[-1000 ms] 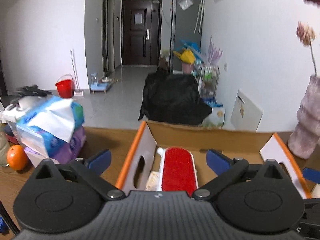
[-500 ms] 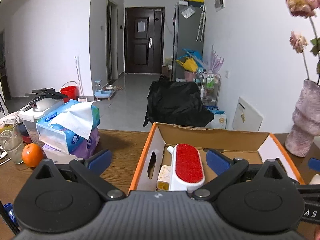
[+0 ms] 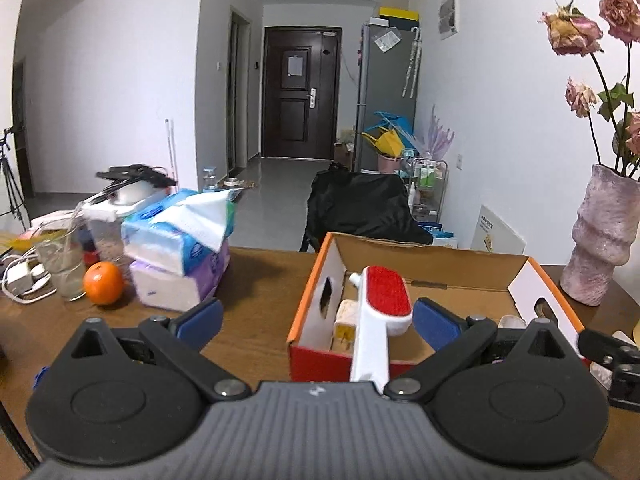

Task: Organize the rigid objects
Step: 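Open the left tool to drop the brush while the right tool drops the cap into the box, then withdraw both open tools from the box toward the blue cap and green spray bottle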

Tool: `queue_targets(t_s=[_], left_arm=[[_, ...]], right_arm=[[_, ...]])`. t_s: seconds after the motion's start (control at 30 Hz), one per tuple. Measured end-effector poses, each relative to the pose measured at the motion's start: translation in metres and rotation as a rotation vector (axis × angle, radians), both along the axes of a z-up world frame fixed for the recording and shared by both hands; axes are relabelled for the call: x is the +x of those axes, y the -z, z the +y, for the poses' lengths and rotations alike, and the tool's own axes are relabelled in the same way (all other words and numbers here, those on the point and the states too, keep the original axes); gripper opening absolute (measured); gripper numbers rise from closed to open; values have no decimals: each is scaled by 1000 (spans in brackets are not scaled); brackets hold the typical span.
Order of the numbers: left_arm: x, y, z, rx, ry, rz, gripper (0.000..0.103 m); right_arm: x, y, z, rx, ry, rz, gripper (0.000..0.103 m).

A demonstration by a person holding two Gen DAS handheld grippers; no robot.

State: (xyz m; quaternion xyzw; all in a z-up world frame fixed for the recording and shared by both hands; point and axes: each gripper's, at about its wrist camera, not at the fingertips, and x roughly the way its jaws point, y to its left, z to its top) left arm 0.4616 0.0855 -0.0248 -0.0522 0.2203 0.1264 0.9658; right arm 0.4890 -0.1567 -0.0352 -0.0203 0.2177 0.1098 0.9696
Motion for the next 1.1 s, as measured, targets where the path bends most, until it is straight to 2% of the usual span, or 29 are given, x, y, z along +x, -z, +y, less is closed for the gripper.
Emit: queue_targets(t_s=[0.63,0.9,1.1], left_arm=[[-116,15,45,-9,-54,-1,103],[-148,34,65,-26,-82,22,103],[-156,50,88,-42,-129,44,103]], right_arm=[[-102,2,-30,17,30,-38,103],[-128,17,-34,19,57,-28,103],[-133,34,-34,16,99,2,103]])
